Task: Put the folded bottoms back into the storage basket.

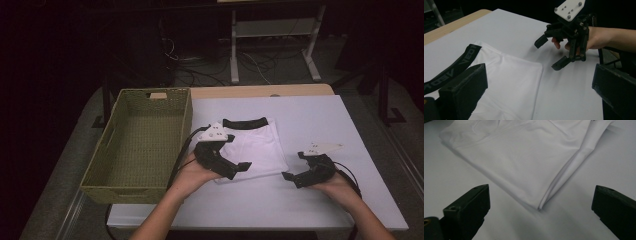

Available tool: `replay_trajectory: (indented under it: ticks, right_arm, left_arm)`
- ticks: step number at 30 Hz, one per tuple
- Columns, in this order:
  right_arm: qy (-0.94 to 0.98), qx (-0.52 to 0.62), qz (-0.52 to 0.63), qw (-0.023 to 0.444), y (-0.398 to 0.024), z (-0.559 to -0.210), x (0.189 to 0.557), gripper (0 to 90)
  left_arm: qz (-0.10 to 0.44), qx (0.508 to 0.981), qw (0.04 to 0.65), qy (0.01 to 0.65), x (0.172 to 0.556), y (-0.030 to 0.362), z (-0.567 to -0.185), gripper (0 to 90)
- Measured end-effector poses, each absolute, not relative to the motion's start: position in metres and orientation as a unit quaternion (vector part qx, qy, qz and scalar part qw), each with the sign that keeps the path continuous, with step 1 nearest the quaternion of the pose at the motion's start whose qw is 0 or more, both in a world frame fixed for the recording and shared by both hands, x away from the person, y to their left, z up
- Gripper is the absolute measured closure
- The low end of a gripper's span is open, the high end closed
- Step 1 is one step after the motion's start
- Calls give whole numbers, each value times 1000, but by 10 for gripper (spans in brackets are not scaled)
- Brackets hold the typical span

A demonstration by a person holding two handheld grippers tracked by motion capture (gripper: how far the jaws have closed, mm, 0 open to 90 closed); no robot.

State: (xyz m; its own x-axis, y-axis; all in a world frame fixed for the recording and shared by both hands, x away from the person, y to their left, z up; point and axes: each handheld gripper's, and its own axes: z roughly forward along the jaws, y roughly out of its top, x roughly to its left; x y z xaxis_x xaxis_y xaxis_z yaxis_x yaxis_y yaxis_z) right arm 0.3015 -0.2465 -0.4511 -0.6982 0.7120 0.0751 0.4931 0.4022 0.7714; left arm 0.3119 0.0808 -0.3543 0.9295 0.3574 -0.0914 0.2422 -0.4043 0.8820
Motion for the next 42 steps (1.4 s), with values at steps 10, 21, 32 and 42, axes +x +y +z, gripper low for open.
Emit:
replay_trajectory:
  ticks: [10,21,32,42]
  right_arm:
    - [826,365,409,135,-246,-451,302,16]
    - [825,366,409,134,-246,-451,302,17]
    - [825,364,410,133,-247,-451,302,17]
    - [825,364,412,132,-247,-451,302,18]
  left_arm:
    - [57,839,511,179,315,68,-365,0]
    - [57,841,505,187,319,53,-379,2]
    - [60,847,490,196,326,40,-399,2]
    - [66,846,486,209,337,37,-411,2]
